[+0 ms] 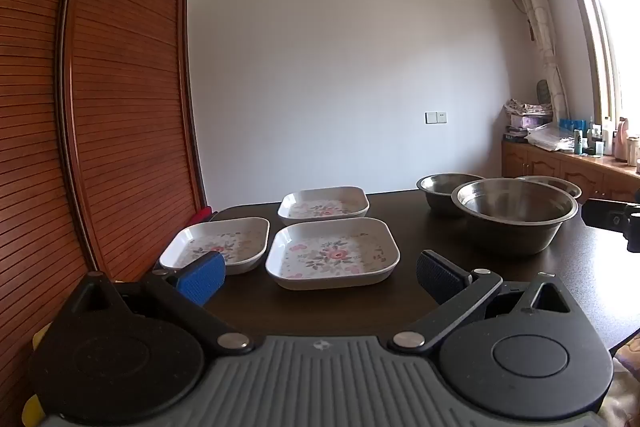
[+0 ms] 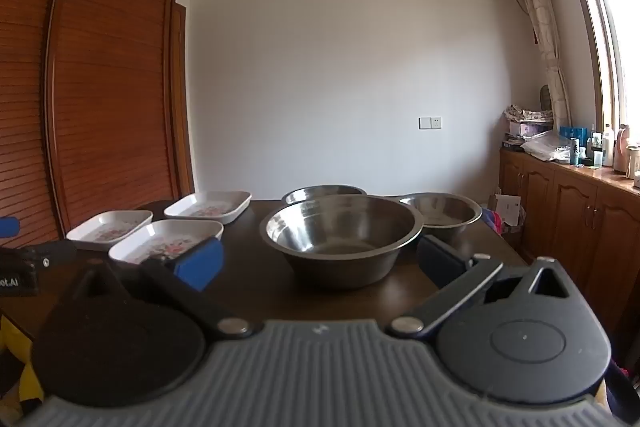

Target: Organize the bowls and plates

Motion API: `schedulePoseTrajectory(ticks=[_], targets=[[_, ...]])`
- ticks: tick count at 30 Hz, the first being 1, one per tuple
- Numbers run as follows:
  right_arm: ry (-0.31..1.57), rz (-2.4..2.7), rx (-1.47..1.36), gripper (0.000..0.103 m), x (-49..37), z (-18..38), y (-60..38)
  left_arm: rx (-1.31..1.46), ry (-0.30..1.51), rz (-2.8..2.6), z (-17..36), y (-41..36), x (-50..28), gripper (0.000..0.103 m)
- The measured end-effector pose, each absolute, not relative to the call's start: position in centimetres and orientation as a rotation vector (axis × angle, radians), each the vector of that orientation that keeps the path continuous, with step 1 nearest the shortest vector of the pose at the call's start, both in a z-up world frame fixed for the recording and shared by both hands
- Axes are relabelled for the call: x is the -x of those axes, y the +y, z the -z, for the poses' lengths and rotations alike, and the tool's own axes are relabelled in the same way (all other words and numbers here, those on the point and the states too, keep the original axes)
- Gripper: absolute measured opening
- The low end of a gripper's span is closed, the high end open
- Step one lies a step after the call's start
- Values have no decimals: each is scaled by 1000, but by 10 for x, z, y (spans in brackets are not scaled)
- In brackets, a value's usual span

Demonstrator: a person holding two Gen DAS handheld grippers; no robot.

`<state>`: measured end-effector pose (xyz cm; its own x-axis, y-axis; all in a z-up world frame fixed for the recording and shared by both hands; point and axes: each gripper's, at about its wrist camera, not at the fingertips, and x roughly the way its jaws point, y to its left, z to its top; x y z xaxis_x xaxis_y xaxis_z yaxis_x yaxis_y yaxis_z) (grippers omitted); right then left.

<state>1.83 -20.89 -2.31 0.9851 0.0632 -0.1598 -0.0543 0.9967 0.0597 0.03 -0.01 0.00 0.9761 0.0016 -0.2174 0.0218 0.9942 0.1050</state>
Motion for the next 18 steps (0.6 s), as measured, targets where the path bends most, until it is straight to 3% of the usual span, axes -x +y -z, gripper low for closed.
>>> schedulePoseTrajectory(ticks=[18], targets=[[160,-57,-58,103,-18,23,-211,-104,219,11,0,0,0,103]])
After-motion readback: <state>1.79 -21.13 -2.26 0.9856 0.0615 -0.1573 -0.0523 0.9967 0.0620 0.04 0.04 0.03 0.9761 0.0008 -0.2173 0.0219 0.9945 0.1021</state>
